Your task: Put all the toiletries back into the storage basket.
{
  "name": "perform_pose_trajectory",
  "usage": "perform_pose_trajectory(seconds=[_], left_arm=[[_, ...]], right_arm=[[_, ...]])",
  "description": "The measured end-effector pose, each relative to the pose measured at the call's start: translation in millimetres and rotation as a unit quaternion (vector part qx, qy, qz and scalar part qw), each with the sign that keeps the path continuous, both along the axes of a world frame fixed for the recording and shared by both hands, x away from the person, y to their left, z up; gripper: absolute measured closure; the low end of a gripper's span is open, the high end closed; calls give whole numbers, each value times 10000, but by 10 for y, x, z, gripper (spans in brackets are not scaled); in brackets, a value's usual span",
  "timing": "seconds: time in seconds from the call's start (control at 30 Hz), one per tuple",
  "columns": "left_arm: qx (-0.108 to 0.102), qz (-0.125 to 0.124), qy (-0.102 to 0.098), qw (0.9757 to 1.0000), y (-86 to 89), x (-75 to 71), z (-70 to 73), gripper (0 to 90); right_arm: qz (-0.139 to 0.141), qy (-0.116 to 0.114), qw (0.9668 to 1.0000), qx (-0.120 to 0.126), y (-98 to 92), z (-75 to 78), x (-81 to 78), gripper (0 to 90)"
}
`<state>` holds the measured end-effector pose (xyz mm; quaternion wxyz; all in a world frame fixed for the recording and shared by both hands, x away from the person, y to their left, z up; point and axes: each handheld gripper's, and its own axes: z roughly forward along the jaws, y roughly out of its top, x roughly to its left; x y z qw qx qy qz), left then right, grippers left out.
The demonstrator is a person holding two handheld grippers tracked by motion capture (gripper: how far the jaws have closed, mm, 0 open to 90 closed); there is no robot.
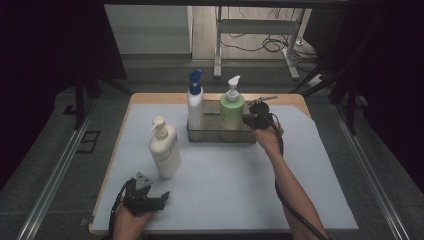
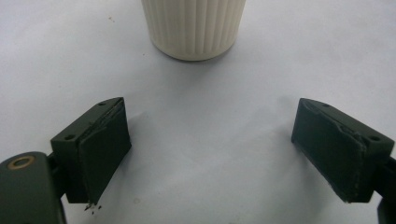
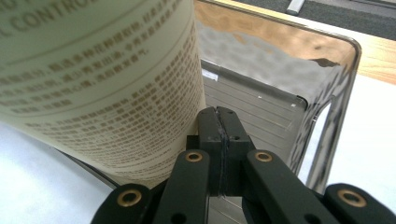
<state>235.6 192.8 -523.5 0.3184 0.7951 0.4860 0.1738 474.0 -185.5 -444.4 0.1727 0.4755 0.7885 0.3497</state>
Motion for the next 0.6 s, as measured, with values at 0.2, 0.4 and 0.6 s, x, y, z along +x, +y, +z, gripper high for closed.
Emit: perform_pose_trajectory(seconds=[0.2,0.4,0.6], left_arm=[[5,1,-2,10000,1,0,0,109],[6,0,1,10000,1,1,0,109],[6,0,2,10000,1,1,0,109]], right_arm=[[31,46,10000,68,46,-17,11,890],[91,91,9999,61,129,-48,11,888],[150,140,9998,-31,219,-91,13,883]])
